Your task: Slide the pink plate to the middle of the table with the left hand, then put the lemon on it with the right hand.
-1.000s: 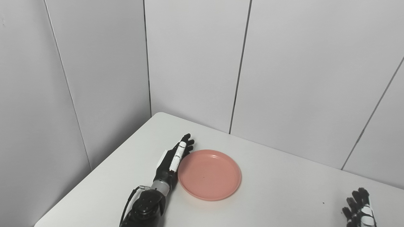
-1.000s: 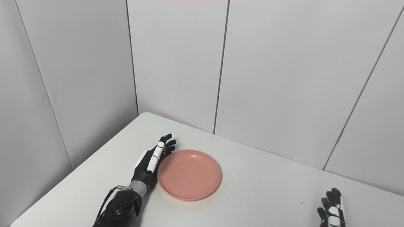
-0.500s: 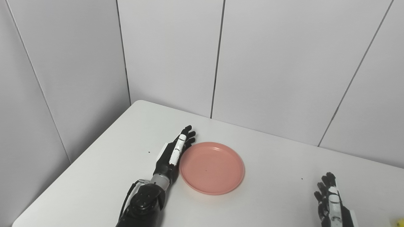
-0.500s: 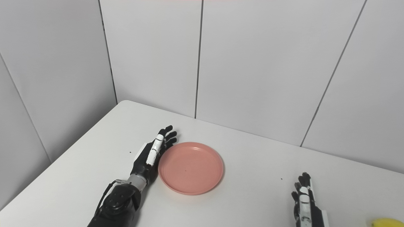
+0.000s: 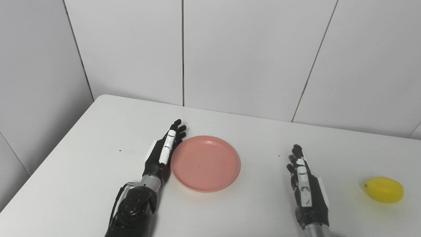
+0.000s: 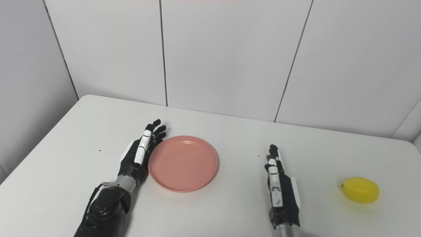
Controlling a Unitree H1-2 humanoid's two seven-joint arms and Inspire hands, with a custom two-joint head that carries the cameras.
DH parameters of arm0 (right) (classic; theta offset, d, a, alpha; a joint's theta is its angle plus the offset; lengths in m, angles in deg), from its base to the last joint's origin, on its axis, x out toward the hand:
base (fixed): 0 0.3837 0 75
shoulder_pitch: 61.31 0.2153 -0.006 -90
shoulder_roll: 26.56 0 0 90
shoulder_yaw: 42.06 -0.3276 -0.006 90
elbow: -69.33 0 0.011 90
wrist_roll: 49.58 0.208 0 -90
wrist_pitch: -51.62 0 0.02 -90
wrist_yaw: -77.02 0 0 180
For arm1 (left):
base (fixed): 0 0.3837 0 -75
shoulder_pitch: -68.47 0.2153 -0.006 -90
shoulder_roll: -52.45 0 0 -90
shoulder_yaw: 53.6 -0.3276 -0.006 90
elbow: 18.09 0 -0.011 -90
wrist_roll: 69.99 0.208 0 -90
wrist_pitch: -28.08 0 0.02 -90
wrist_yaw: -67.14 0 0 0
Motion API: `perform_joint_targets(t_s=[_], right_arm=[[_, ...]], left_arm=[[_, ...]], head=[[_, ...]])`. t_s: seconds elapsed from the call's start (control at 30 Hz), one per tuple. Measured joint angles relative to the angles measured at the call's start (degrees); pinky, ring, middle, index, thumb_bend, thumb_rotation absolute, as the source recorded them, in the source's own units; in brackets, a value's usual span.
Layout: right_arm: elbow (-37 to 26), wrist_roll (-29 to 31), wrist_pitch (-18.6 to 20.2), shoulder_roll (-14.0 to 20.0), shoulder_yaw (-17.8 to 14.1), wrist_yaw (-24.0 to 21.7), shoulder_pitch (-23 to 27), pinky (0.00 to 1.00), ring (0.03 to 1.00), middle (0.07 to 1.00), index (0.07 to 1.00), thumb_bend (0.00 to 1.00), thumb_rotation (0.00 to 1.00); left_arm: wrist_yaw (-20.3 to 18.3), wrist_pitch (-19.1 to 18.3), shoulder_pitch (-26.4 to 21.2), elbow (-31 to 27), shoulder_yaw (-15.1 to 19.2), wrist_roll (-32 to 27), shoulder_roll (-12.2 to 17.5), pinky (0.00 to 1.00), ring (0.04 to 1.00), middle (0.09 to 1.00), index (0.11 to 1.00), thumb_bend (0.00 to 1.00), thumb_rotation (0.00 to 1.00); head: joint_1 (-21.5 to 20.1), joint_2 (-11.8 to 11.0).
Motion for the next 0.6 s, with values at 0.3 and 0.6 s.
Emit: perform_joint_targets(t_s=[0.3, 0.6], right_arm=[[2.93, -0.86, -1.68, -0.69, 0.31, 0.49, 1.16, 1.0, 1.0, 1.0, 0.966, 0.54, 1.0], [6.63, -3.46, -5.05, -1.8, 1.16, 2.09, 1.98, 1.0, 1.0, 0.99, 0.958, 0.52, 1.0]], left_arm=[[-1.5, 0.18, 0.0, 0.33, -1.02, 0.02, -1.49, 0.97, 0.929, 0.919, 0.919, 0.62, 1.0], [-1.62, 1.1, 0.16, 1.02, -1.38, 0.9, -2.99, 0.95, 0.923, 0.917, 0.916, 0.65, 1.0]], head=[[-7.48, -0.7], [-11.54, -2.2]])
